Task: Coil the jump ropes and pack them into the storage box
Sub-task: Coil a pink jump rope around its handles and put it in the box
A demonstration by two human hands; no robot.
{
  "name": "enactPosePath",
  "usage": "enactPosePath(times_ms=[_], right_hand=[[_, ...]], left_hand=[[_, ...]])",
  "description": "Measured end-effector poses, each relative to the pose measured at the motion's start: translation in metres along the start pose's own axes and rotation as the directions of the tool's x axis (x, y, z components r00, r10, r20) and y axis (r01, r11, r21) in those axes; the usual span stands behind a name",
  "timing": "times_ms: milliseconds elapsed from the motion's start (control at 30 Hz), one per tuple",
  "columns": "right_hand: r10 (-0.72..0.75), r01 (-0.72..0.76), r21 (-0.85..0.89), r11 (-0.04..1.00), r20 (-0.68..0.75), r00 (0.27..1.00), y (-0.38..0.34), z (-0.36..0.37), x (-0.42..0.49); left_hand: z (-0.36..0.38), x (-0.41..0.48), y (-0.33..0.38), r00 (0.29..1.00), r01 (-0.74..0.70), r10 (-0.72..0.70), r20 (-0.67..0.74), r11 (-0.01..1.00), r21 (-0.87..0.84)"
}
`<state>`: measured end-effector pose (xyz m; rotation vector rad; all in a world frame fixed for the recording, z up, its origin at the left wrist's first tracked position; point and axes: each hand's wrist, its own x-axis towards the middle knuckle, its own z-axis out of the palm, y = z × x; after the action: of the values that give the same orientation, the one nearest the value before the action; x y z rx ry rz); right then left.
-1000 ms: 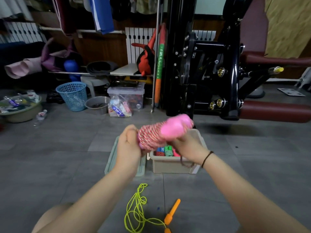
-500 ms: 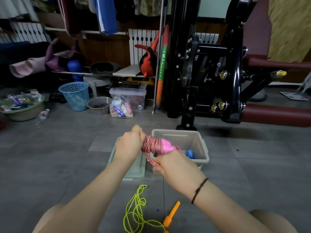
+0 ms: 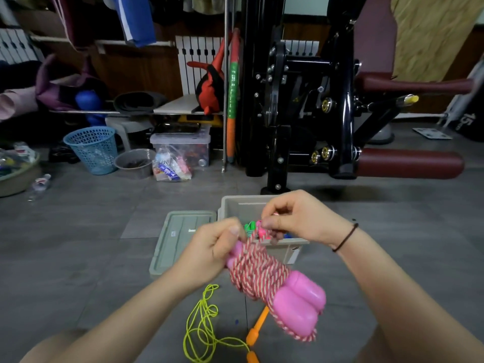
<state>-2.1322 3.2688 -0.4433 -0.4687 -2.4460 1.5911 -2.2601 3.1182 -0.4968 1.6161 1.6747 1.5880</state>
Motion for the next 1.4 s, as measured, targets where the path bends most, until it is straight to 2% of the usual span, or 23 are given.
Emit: enactPosePath(times_ms=[67, 167, 267, 300, 367, 467, 633, 700, 833, 900, 967, 1033, 1100, 1233, 1333, 1400], right_hand=[[-0.01, 0.008, 0.13, 0.992, 0.014, 1.0, -0.003, 0.01, 0.004], [0.072, -0.032, 0.317, 0.948, -0.113, 0.991, 0.0, 0.038, 0.014], [0.151, 0.054, 0.624, 0.78, -0.271, 0.951, 0.003, 0.07, 0.029], [0.197, 0.083, 0.683, 0.725, -0.322, 0.926, 0.003, 0.076, 0.033], [0.285, 0.086, 0.72, 0.688, -0.379, 0.88, 0.004, 0.083, 0.037], [0.36, -0.024, 0.673, 0.739, -0.364, 0.859, 0.008, 0.088, 0.036], [0.387, -0.124, 0.598, 0.792, -0.335, 0.859, 0.008, 0.091, 0.031], [0.405, -0.14, 0.611, 0.779, -0.321, 0.856, 0.01, 0.092, 0.031], [0.381, -0.139, 0.719, 0.681, -0.186, 0.906, 0.011, 0.087, 0.024], [0.352, -0.139, 0.718, 0.682, -0.156, 0.923, 0.013, 0.083, 0.02], [0.346, -0.161, 0.573, 0.803, -0.229, 0.91, 0.016, 0.078, 0.016], [0.297, -0.219, 0.244, 0.945, -0.351, 0.888, 0.019, 0.074, 0.013], [0.234, -0.245, 0.024, 0.969, -0.394, 0.889, 0.018, 0.073, 0.01], [0.136, -0.132, 0.041, 0.99, -0.485, 0.864, 0.014, 0.074, 0.008], [0.096, -0.057, 0.082, 0.995, -0.629, 0.771, 0.012, 0.073, 0.008], [0.137, -0.01, 0.19, 0.982, -0.672, 0.728, 0.011, 0.074, 0.008]], left_hand=[[-0.001, 0.004, 0.013, 0.986, 0.021, -0.037, -0.164, 0.995, -0.1], [0.001, 0.013, 0.019, 0.884, 0.165, -0.315, -0.346, 0.901, -0.401], [0.001, 0.025, 0.012, 0.8, 0.232, -0.529, -0.284, 0.709, -0.666], [0.001, 0.029, 0.01, 0.783, 0.243, -0.572, -0.243, 0.642, -0.728], [0.001, 0.036, 0.005, 0.748, 0.252, -0.638, -0.183, 0.529, -0.811], [-0.001, 0.04, 0.0, 0.7, 0.287, -0.696, -0.16, 0.48, -0.829], [0.001, 0.036, -0.009, 0.664, 0.412, -0.711, -0.233, 0.607, -0.679], [0.006, 0.034, -0.01, 0.654, 0.431, -0.722, -0.225, 0.601, -0.673], [0.01, 0.029, -0.007, 0.73, 0.389, -0.677, -0.094, 0.525, -0.757], [0.007, 0.026, -0.005, 0.762, 0.392, -0.646, -0.038, 0.508, -0.767], [0.004, 0.025, -0.004, 0.767, 0.398, -0.641, 0.012, 0.461, -0.793], [0.002, 0.024, -0.001, 0.762, 0.398, -0.646, 0.039, 0.42, -0.815], [-0.002, 0.024, 0.001, 0.757, 0.395, -0.653, 0.032, 0.417, -0.818], [-0.012, 0.026, 0.004, 0.742, 0.411, -0.665, 0.087, 0.349, -0.843], [-0.019, 0.027, 0.005, 0.735, 0.429, -0.649, 0.196, 0.222, -0.876], [-0.021, 0.028, 0.004, 0.735, 0.448, -0.626, 0.261, 0.158, -0.88]])
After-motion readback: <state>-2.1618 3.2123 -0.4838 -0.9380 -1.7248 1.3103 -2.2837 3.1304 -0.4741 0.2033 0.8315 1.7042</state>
